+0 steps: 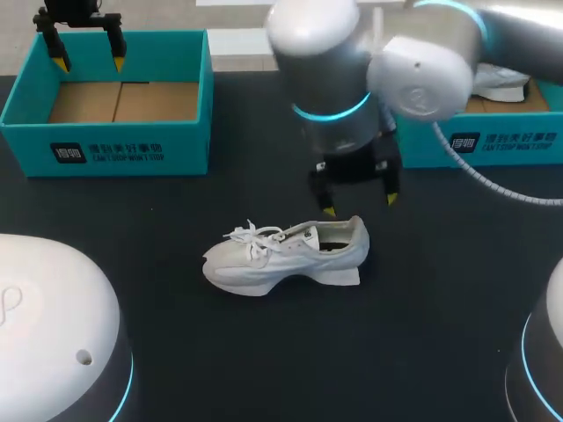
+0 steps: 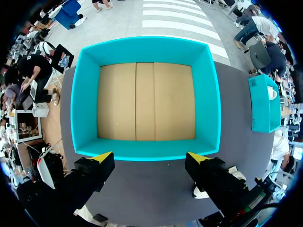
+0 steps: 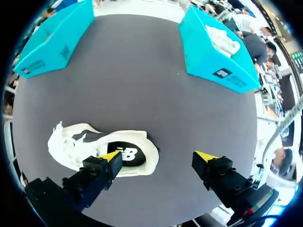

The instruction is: Take the shoe out of the shoebox, open the shoe tongue, remove and reinsert the insole, then place the shoe into the shoebox

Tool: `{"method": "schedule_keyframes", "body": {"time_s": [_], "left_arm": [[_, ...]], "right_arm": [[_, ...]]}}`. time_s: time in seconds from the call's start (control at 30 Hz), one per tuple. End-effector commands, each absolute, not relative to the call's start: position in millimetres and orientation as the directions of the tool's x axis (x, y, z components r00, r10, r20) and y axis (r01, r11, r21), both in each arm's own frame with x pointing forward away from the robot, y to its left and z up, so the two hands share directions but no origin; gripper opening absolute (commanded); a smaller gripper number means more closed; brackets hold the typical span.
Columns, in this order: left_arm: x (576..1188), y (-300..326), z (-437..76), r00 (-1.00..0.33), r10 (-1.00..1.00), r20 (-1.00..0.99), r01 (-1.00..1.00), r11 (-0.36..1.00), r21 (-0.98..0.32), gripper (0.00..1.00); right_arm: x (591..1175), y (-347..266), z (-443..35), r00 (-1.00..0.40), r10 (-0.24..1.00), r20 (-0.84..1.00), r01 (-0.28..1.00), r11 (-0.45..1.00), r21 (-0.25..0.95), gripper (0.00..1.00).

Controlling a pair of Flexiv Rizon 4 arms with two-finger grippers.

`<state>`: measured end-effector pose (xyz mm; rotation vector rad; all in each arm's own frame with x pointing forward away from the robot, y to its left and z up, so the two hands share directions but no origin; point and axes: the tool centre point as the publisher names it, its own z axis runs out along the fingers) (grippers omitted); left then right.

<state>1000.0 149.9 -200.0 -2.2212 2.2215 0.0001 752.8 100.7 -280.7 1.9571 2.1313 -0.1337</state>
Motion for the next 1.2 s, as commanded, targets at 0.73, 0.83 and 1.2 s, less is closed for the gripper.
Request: {"method": "schedule_keyframes", "body": {"time_s": [0.73, 0.83, 1.2], "left_arm": [[1000, 150, -200, 0.0, -1.0, 0.0, -1.0, 0.0, 0.0, 1.0], [1000, 150, -200, 0.0, -1.0, 0.0, -1.0, 0.0, 0.0, 1.0], [1000, 150, -200, 0.0, -1.0, 0.0, -1.0, 0.0, 0.0, 1.0]], "right_arm": [[741, 11, -210, -0.899, 0.359, -0.252, 0.375, 0.927, -0.017, 1.0], [741, 11, -210, -0.899, 0.359, -0.252, 0.375, 0.927, -0.017, 1.0], [734, 19, -210, -0.944, 0.279, -0.173, 0.238, 0.945, 0.225, 1.0]]}}
